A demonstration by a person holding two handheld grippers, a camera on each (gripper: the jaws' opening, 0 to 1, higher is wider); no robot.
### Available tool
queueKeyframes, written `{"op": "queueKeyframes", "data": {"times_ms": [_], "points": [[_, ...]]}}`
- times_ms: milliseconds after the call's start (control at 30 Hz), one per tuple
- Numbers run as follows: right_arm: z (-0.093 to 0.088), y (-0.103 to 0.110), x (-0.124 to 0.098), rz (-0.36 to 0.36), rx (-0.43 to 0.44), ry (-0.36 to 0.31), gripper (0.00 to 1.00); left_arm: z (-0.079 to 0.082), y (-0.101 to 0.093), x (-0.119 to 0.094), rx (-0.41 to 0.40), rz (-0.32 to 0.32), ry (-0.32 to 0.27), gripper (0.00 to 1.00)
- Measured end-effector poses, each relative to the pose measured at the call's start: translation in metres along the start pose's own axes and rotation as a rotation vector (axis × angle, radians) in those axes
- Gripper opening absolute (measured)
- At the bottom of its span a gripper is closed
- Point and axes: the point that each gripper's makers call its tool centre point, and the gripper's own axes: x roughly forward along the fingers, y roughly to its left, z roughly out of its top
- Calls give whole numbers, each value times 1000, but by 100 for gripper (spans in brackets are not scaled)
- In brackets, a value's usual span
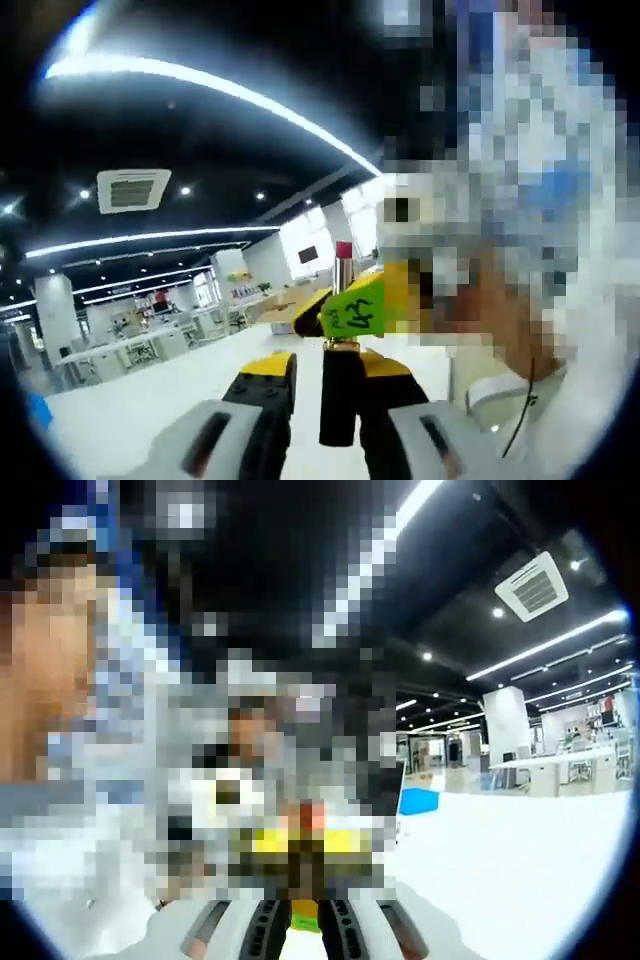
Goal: Unscrew the lipstick cap, remove the lipstick, and put the cap back on the lipstick
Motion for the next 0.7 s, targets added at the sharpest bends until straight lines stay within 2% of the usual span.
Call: {"op": "queueKeyframes", "data": {"times_ms": [100, 167, 233, 300, 367, 433, 467, 500, 567, 700], "points": [[-1, 5, 0, 47, 32, 0, 6, 6, -7, -6, -149, -120, -34, 30], [0, 11, 1, 82, 52, -8, 6, 10, -18, -12, -288, -254, -61, 29], [1, 25, 2, 147, 79, -17, 6, 12, -28, -15, -399, -367, -69, 31], [5, 36, 3, 201, 91, -37, 6, 13, -37, -17, -459, -442, -75, 33], [2, 48, 5, 257, 103, -25, 6, 13, -46, -17, -536, -524, -90, 32], [-4, 51, 9, 266, 97, -10, 6, 17, -56, -18, -600, -597, -110, 29], [-5, 51, 10, 271, 104, -10, 6, 15, -61, -18, -617, -626, -98, 27], [-6, 52, 11, 276, 112, -9, 6, 15, -62, -16, -622, -630, -106, 25], [-11, 49, 12, 256, 110, 8, 6, 14, -68, -17, -621, -655, -100, 14], [-13, 46, 12, 234, 112, 11, 6, 9, -63, -12, -520, -560, -82, 14]]}}
